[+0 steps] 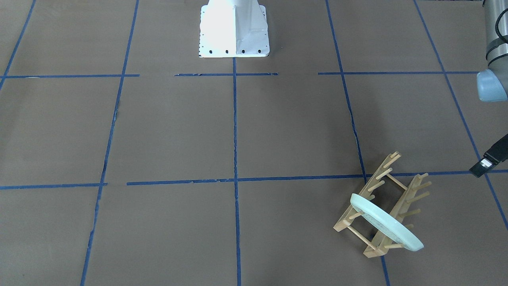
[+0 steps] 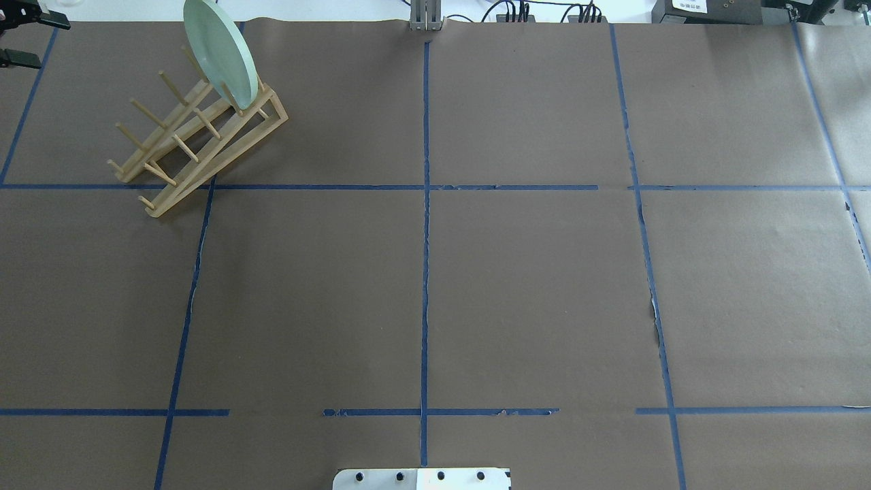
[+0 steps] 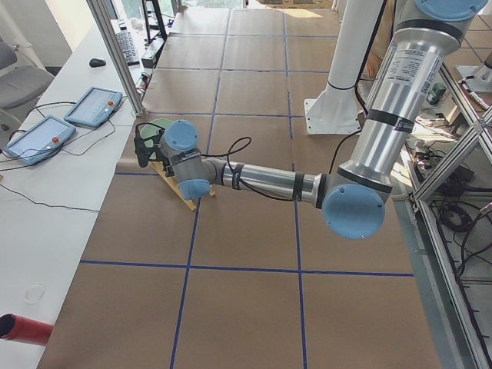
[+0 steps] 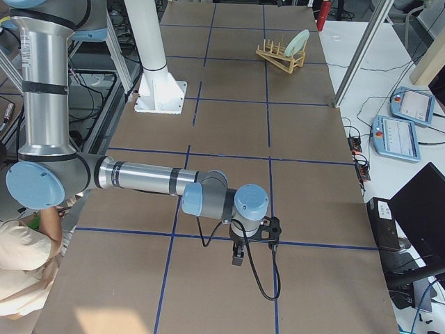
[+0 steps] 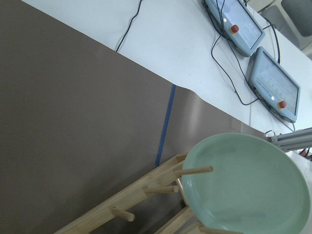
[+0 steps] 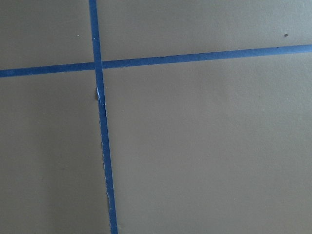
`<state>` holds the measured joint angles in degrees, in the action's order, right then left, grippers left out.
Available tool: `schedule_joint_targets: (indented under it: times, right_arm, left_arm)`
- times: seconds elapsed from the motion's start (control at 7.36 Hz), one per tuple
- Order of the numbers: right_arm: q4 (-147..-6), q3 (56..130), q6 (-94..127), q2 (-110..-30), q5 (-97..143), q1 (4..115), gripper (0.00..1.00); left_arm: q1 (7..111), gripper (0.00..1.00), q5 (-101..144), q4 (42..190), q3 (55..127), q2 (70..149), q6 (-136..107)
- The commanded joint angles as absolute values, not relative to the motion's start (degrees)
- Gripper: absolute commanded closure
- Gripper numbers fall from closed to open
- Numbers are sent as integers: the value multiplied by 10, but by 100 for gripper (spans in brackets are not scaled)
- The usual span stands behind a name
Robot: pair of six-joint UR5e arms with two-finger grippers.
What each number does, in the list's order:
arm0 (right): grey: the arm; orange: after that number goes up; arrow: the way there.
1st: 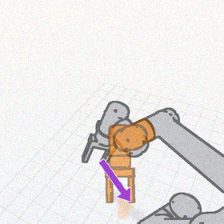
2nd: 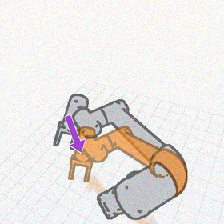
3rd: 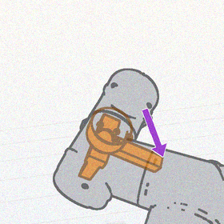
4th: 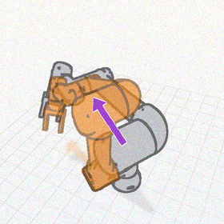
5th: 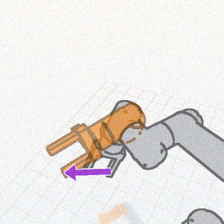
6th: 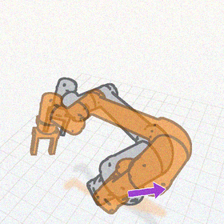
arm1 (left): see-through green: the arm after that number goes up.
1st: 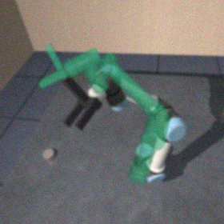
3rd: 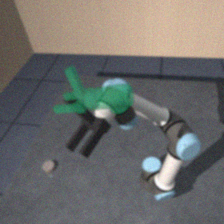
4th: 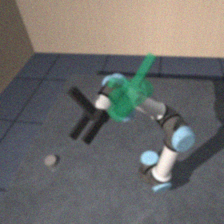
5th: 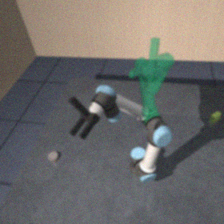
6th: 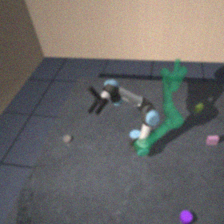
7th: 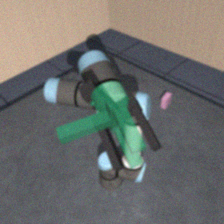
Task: Place plate on table
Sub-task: 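Move the left gripper to the pale green plate's rim in the rack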
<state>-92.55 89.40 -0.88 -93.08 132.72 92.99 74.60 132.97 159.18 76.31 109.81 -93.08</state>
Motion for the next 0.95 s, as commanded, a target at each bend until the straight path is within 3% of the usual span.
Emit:
schedule_joint_targets:
  times: [0.0, 0.27, 0.81]
  right_arm:
    - [-925, 895, -9, -931, 1327, 930, 0]
    - [-925, 894, -9, -931, 1327, 930, 0]
    - [-925, 895, -9, -931, 1327, 930, 0]
  left_arm:
    - [694, 0, 1216, 1692, 737, 1140, -1164]
    - [666, 0, 1149, 1729, 717, 1171, -1320]
    - [633, 0, 1129, 1727, 655, 1208, -1322]
